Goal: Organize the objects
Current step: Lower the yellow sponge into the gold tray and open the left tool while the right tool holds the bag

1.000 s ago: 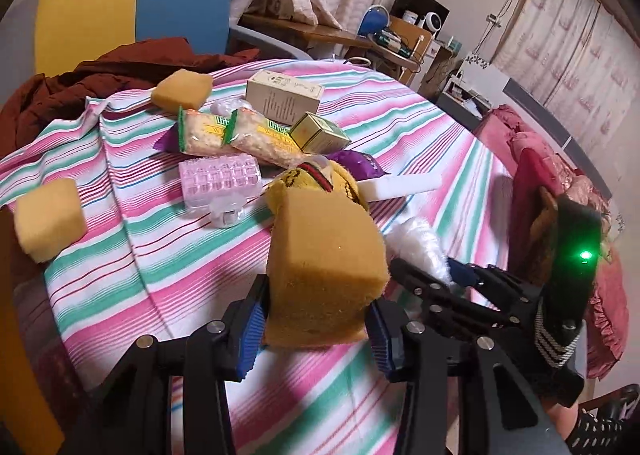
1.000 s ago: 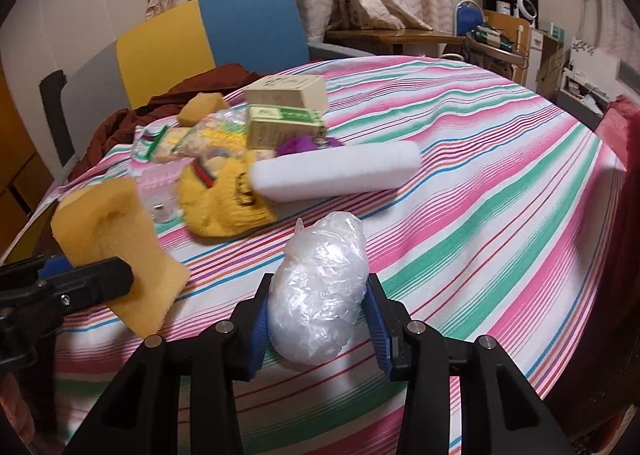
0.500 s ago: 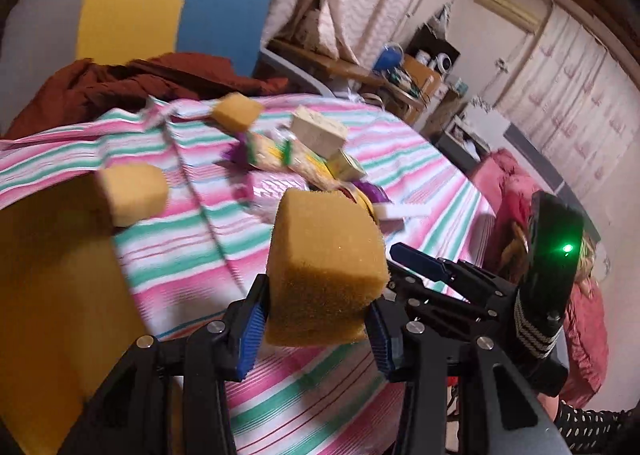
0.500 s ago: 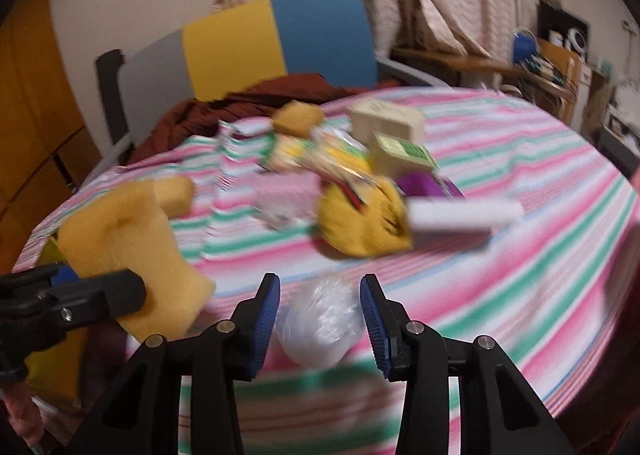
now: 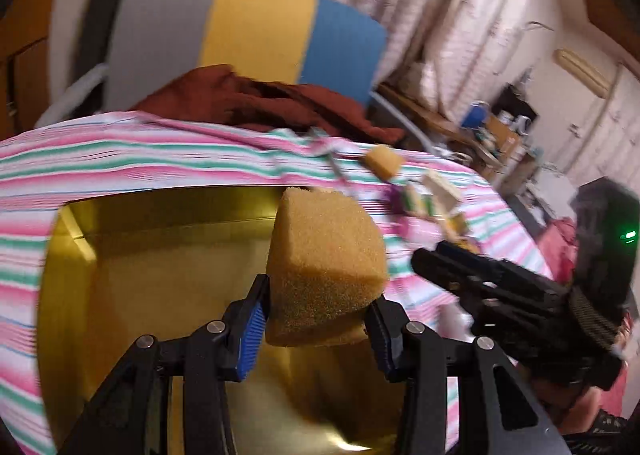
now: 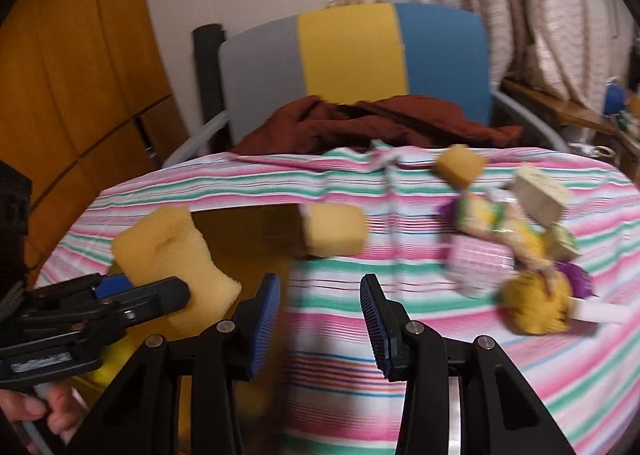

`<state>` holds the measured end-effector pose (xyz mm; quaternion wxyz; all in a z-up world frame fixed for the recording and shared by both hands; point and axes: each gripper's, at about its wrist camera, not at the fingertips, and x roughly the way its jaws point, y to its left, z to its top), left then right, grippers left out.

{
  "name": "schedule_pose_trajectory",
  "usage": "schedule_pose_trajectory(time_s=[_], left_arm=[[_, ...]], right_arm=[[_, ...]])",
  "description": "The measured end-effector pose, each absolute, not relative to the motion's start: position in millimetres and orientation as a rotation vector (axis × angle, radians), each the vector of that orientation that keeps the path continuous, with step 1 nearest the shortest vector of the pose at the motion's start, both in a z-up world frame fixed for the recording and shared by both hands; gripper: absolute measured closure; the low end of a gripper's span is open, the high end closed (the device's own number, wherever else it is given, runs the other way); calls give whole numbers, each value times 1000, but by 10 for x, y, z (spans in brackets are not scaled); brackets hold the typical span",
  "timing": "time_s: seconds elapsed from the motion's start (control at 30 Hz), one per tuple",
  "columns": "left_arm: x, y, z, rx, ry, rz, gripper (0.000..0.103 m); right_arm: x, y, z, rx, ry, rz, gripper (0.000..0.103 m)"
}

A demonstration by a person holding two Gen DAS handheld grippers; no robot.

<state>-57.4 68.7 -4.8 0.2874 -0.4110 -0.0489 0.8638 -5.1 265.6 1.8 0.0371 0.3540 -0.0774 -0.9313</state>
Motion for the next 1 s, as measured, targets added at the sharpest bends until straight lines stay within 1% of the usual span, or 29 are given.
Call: schedule_pose_trajectory(time_s=[0.23,0.33,0.43,0.57,0.6,0.63,0.7,0.73,0.77,0.8,1.0], left_arm=[[-910,112,-262,-1211,-127,2438,57],[-1032,-33,-333,-1250,-119,2469,57],[-1163,-124,-394,-1285,-120,2484,57],[-1313,-220,-471,-1337,-159,2479,56],[-1334,-235,-475,-1347,-173,2477,55],[-1355,-257,-474,-1357,-186,2477,53],[-1388,-263,-462,-1362,-182,2493,49],[-1392,-265,-447,-1358,-170,2513,47],[-1399,-269,-433,-1356,-160,2525,44],[-1399,-267,-418,-1350,-154,2531,44],[-1339,-236,-345,-1319,-147,2548,44]], right_arm=[[-446,2048,-94,1146,-219,-2694,60],[-659,1858,-200,1195,-255,-2635,60],[-860,1682,-288,1219,-252,-2613,60],[-1127,1559,-371,1212,-278,-2592,60],[-1167,1540,-387,1213,-298,-2579,57],[-1216,1534,-399,1217,-322,-2564,49],[-1248,1545,-392,1214,-362,-2571,37],[-1236,1549,-372,1199,-377,-2576,35],[-1212,1547,-340,1185,-376,-2583,34],[-1185,1544,-314,1176,-360,-2593,32],[-891,1677,-88,1095,-277,-2697,32]])
